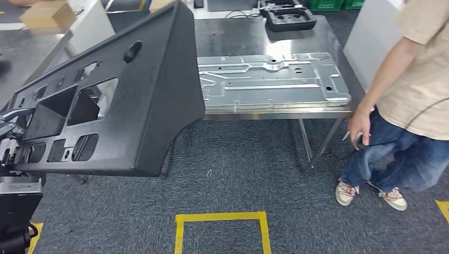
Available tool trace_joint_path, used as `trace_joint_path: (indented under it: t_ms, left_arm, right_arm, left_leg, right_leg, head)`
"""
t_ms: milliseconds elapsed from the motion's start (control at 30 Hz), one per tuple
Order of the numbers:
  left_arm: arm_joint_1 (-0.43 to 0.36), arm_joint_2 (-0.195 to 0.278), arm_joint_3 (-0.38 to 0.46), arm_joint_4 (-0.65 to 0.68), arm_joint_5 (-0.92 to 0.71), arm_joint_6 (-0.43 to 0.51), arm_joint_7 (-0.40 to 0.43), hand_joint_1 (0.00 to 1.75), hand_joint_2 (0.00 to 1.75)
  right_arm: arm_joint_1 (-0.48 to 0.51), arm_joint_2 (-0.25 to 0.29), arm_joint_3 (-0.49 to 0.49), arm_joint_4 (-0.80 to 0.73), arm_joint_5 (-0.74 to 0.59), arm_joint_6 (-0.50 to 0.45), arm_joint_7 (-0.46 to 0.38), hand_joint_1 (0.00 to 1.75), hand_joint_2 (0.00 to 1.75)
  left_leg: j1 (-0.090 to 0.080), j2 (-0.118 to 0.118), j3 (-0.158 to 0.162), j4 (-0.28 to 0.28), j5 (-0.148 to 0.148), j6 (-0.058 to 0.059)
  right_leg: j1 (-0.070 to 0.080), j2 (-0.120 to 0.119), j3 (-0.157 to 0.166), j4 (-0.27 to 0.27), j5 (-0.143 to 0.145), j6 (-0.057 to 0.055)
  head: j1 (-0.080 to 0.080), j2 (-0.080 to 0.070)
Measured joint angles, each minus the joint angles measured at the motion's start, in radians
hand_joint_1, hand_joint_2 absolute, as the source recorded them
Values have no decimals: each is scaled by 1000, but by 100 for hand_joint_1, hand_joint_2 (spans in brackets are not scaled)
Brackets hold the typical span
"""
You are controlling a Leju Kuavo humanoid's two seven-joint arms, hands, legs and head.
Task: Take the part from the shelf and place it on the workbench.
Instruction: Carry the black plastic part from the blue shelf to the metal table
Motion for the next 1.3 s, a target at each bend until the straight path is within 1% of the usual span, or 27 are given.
trace_joint_path:
  t_ms: [33, 67, 133, 167, 200, 300, 367, 467, 500, 533, 567, 667, 700, 767, 800, 833, 900, 933, 967, 1000, 1033, 1067, 1100, 1167, 1200, 1233, 1300]
  left_arm:
    - [0, 0, 0, 0, 9, -4, -2, 175, 175]
    - [-1, 0, 0, 0, 22, -10, -5, 175, 175]
    - [-5, 1, -1, 0, 66, -36, -13, 175, 175]
    - [-8, 2, -1, 0, 100, -54, -17, 175, 175]
    - [-11, 5, -2, -1, 136, -71, -22, 175, 175]
    - [-17, 14, -3, -3, 219, -100, -34, 175, 175]
    - [-22, 19, -1, -8, 246, -105, -41, 175, 175]
    - [-29, 24, -2, -13, 262, -117, -47, 175, 175]
    - [-29, 25, -2, -13, 263, -121, -48, 175, 175]
    - [-29, 25, -3, -13, 263, -124, -48, 175, 175]
    - [-29, 25, -4, -13, 263, -125, -49, 175, 175]
    - [-31, 26, -5, -13, 262, -131, -49, 175, 175]
    - [-32, 26, -5, -14, 261, -133, -49, 175, 175]
    - [-33, 28, -5, -16, 260, -134, -49, 175, 175]
    - [-35, 30, -5, -17, 260, -135, -49, 175, 175]
    - [-36, 32, -5, -19, 259, -135, -49, 175, 175]
    - [-37, 35, -5, -20, 259, -135, -49, 175, 175]
    - [-35, 35, -5, -20, 259, -136, -49, 175, 175]
    - [-34, 35, -5, -20, 259, -136, -49, 175, 175]
    - [-33, 36, -5, -20, 258, -136, -49, 175, 175]
    - [-32, 36, -6, -20, 257, -135, -49, 175, 175]
    - [-32, 37, -6, -20, 256, -135, -49, 175, 175]
    - [-31, 37, -5, -20, 256, -134, -49, 175, 175]
    - [-29, 41, -4, -21, 254, -134, -49, 175, 175]
    - [-28, 44, -2, -23, 254, -133, -49, 175, 175]
    - [-28, 47, 0, -27, 253, -133, -49, 175, 175]
    - [-32, 51, 4, -39, 252, -132, -49, 175, 175]
  right_arm:
    - [0, 0, 0, 0, -1, 3, 0, 0, 175]
    - [0, 0, 0, 0, -5, 6, 1, 0, 175]
    - [-2, 0, -1, 0, -23, 16, 5, 0, 175]
    - [-4, 0, -1, 0, -35, 21, 9, 0, 175]
    - [-5, 0, -2, 0, -46, 26, 11, 0, 175]
    - [-8, -2, -3, 0, -56, 32, 11, 0, 175]
    - [-7, -3, -3, 0, -54, 32, 8, 0, 175]
    - [-1, -4, -3, 0, -49, 32, 6, 0, 175]
    - [1, -4, -3, 0, -47, 32, 5, 0, 175]
    - [4, -4, -3, 0, -45, 31, 5, 0, 175]
    - [6, -4, -3, 0, -44, 31, 5, 0, 175]
    - [13, -5, -3, 0, -43, 29, 4, 0, 175]
    - [13, -6, -4, 0, -42, 29, 4, 0, 175]
    - [11, -7, -4, 0, -41, 28, 2, 0, 175]
    - [10, -7, -4, 0, -41, 28, 2, 0, 175]
    - [10, -7, -4, 0, -41, 28, 2, 0, 175]
    - [10, -8, -4, 0, -40, 27, 1, 0, 175]
    - [10, -9, -4, 0, -40, 27, 1, 0, 175]
    - [10, -9, -4, 0, -39, 27, 1, 0, 175]
    - [9, -9, -4, 0, -39, 27, 1, 0, 175]
    - [9, -9, -4, 0, -38, 27, 1, 0, 175]
    - [9, -9, -4, 0, -37, 27, 1, 0, 175]
    - [10, -8, -4, 0, -37, 27, 1, 0, 175]
    - [11, -6, -4, 0, -35, 27, 1, 0, 175]
    - [7, -5, -4, 0, -34, 27, 2, 0, 175]
    - [3, -5, -4, 0, -33, 27, 2, 0, 175]
    - [-10, -7, -5, -1, -31, 26, 3, 0, 175]
  left_leg:
    - [1, 3, 7, -14, 16, -1]
    - [1, 8, 37, -74, 48, 0]
    - [-2, 29, 125, -241, 116, 7]
    - [-4, 38, 156, -301, 135, 13]
    - [-7, 43, 170, -332, 140, 20]
    - [-5, 32, 180, -346, 126, 47]
    - [-3, 25, 197, -348, 120, 63]
    - [-4, 17, 213, -348, 111, 71]
    - [-4, 13, 222, -348, 104, 70]
    - [-4, 9, 233, -348, 96, 69]
    - [-4, 4, 246, -348, 86, 66]
    - [-4, -6, 282, -348, 48, 54]
    - [-6, -9, 293, -353, 33, 48]
    - [-8, -13, 319, -352, 26, 36]
    - [-8, -12, 324, -337, 31, 31]
    - [-7, -8, 314, -295, 42, 27]
    - [-5, -1, 236, -158, 36, 17]
    - [-5, 0, 183, -85, 15, 13]
    - [-4, 1, 131, -33, -23, 10]
    - [-4, 1, 91, -11, -64, 9]
    - [-4, 2, 66, -21, -94, 9]
    - [-4, 3, 55, -60, -102, 11]
    - [-5, 6, 56, -120, -75, 15]
    - [-11, 21, 78, -252, 61, 26]
    - [-15, 27, 92, -294, 120, 33]
    - [-17, 29, 106, -317, 154, 39]
    - [-15, 21, 135, -327, 156, 52]
  right_leg:
    - [0, -11, 2, 0, -2, 1]
    - [0, -19, 5, 0, -4, 3]
    - [3, -31, 12, 1, -10, 11]
    - [5, -34, 15, 1, -14, 16]
    - [7, -38, 18, 0, -16, 22]
    - [5, -37, 20, 22, -14, 40]
    - [2, -13, -15, 98, -47, 47]
    - [1, 16, -148, 317, -131, 53]
    - [2, 18, -182, 357, -144, 55]
    - [2, 19, -197, 356, -144, 55]
    - [1, 19, -193, 315, -126, 54]
    - [2, 30, -136, 103, 0, 47]
    - [3, 34, -121, 59, 22, 43]
    - [3, 33, -96, 28, 10, 33]
    - [2, 32, -80, 23, 11, 27]
    - [-1, 30, -62, 18, 13, 21]
    - [-3, 25, -26, 15, 12, 11]
    - [-3, 24, -9, 14, 1, 9]
    - [-3, 24, 7, 12, -12, 8]
    - [-4, 25, 24, 10, -26, 8]
    - [-4, 25, 44, 7, -40, 8]
    - [-4, 26, 65, 4, -55, 10]
    - [-4, 26, 87, -1, -69, 12]
    - [-3, 27, 131, -14, -96, 19]
    - [-2, 26, 153, -26, -110, 25]
    - [0, 26, 174, -32, -116, 31]
    - [3, 24, 182, 1, -102, 44]
  head:
    - [0, 0]
    - [0, 0]
    - [0, 0]
    - [1, 0]
    - [1, 0]
    - [3, 0]
    - [5, 0]
    - [7, 0]
    - [7, 0]
    - [7, 0]
    - [7, 0]
    - [8, 0]
    - [8, 0]
    - [7, 0]
    - [7, 0]
    - [5, 0]
    - [2, 0]
    - [0, 0]
    - [0, 0]
    - [-1, 0]
    - [-1, 0]
    - [-1, 0]
    - [-1, 0]
    - [-1, 0]
    - [-1, 0]
    - [-2, 0]
    - [-1, 0]
